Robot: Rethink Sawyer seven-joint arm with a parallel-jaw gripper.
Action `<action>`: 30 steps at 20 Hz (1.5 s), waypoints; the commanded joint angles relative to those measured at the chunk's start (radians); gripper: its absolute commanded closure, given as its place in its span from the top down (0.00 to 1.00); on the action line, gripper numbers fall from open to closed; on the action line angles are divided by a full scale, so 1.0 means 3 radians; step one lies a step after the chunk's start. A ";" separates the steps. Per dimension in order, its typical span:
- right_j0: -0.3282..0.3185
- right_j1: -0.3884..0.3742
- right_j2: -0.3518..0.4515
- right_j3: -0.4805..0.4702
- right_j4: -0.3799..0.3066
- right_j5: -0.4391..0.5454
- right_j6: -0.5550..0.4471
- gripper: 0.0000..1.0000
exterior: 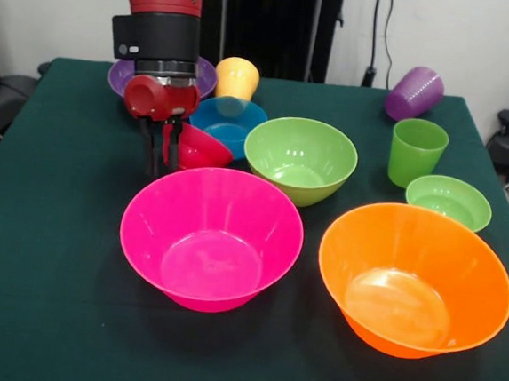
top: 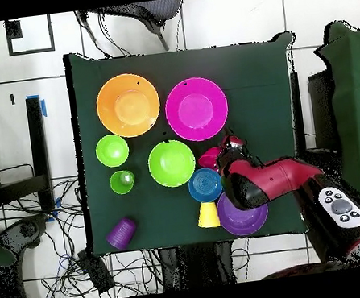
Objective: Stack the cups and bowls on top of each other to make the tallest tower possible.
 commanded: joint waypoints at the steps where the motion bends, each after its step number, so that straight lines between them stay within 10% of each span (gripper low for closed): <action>1: 0.0032 -0.0031 0.0317 -0.0002 0.0017 0.0517 0.0281 1.00; 15: -0.0566 0.0258 0.1185 0.0234 -0.0227 0.0868 -0.0301 1.00; 30: -0.0391 0.0260 0.1046 0.0154 -0.0309 0.1027 -0.0232 1.00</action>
